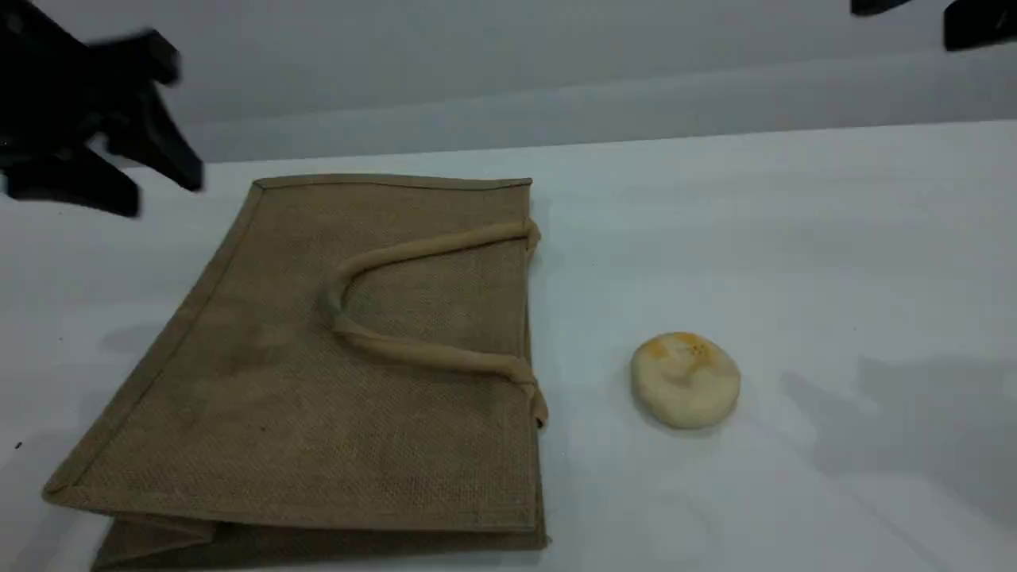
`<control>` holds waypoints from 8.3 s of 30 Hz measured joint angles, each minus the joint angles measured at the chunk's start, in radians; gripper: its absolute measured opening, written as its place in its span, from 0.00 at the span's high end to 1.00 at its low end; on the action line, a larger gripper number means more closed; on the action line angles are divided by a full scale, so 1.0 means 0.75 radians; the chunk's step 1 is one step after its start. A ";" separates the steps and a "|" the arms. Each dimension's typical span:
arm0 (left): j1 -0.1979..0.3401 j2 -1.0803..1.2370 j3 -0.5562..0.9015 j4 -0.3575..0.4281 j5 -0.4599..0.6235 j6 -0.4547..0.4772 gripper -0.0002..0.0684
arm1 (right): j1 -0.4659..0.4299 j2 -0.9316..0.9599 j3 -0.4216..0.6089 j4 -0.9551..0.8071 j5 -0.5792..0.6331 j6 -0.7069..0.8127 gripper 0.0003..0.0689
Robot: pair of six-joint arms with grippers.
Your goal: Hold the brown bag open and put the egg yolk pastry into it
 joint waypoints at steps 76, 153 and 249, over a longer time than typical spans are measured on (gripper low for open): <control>-0.162 0.661 -0.953 -0.097 0.634 -0.012 0.88 | 0.000 0.947 -0.064 0.888 0.274 -1.065 0.31; -0.204 0.126 -1.177 -0.242 1.053 0.271 0.88 | 0.200 0.337 -0.171 0.329 0.280 -0.501 0.94; -0.392 0.260 -0.374 -0.277 0.284 0.594 0.88 | 0.450 -1.049 -0.348 -1.438 0.944 0.960 0.23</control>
